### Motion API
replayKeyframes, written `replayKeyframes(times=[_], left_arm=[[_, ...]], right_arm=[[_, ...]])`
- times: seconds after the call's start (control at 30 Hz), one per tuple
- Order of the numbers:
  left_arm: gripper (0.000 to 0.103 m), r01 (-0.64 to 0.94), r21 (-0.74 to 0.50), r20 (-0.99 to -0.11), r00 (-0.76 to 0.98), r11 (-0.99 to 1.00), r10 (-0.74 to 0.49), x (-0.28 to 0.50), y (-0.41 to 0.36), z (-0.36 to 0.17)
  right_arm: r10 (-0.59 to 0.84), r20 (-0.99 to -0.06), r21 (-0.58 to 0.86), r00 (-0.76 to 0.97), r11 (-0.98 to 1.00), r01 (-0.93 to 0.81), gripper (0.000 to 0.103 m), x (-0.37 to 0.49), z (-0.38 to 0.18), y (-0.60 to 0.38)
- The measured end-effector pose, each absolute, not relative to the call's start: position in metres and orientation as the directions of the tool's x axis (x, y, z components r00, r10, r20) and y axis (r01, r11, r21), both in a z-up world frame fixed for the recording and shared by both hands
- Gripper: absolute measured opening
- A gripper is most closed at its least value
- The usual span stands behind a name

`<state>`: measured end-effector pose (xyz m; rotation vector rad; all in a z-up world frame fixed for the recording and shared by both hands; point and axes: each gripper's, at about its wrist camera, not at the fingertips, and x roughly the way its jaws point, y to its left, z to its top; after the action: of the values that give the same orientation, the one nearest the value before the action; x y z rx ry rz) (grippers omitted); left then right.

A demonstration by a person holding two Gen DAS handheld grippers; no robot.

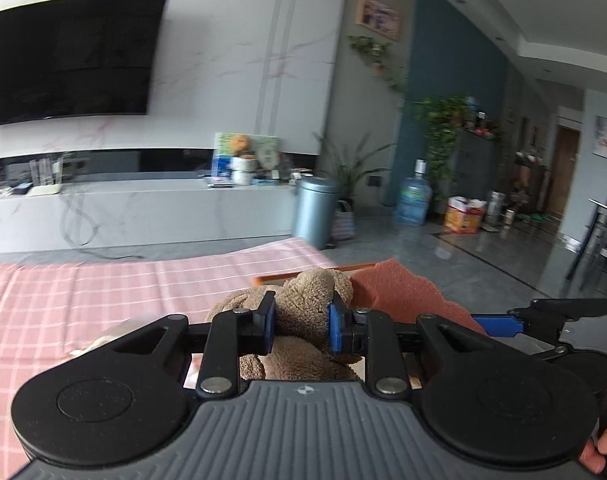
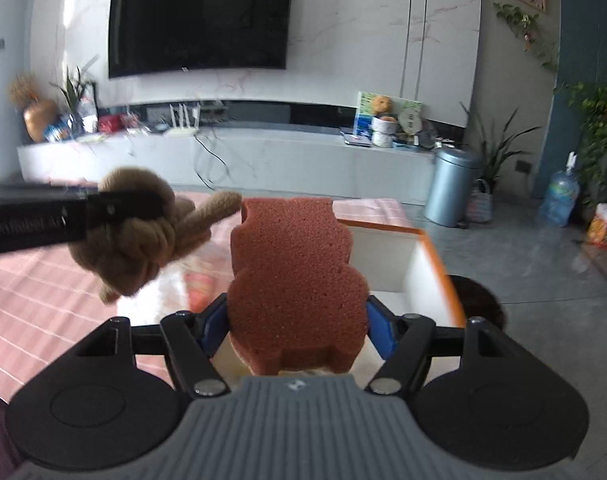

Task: Organize soft objects
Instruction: 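Carry the plush toy and red sponge over the box with both tools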

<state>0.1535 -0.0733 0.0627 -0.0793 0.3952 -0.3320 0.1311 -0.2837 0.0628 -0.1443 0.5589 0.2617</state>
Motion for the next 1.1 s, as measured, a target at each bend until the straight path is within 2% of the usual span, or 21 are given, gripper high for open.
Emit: replayKeyframes(times=[0.2, 0.4, 0.6, 0.77, 1.0, 1.1], left_arm=[[0.028, 0.443, -0.127, -0.359, 0.814, 0.888, -0.457, 0.169, -0.110, 0.066], [0.028, 0.520, -0.197, -0.425, 0.719, 0.831, -0.550, 0.201, -0.126, 0.058], [0.029, 0.554, -0.189, -0.523, 0.642, 0.811, -0.561, 0.223, -0.141, 0.041], [0.029, 0.591, -0.111, -0.596, 0.604, 0.799, -0.530, 0.221, -0.157, 0.023], [0.029, 0.649, -0.023, -0.711, 0.524, 0.760, -0.469, 0.221, -0.181, 0.002], [0.029, 0.688, 0.041, -0.762, 0.491, 0.724, -0.423, 0.221, -0.189, -0.009]], right_arm=[[0.137, -0.582, -0.124, 0.802, 0.960, -0.253, 0.069, 0.140, 0.070, -0.323], [0.105, -0.644, -0.147, 0.757, 0.955, -0.258, 0.069, 0.160, 0.075, -0.341], [0.111, -0.726, -0.137, 0.679, 0.944, -0.302, 0.069, 0.181, 0.061, -0.347], [0.129, -0.781, -0.097, 0.611, 0.942, -0.322, 0.069, 0.199, 0.042, -0.350], [0.050, -0.804, -0.237, 0.593, 0.887, -0.396, 0.069, 0.203, 0.022, -0.337], [0.045, -0.823, -0.245, 0.567, 0.871, -0.425, 0.069, 0.206, 0.016, -0.336]])
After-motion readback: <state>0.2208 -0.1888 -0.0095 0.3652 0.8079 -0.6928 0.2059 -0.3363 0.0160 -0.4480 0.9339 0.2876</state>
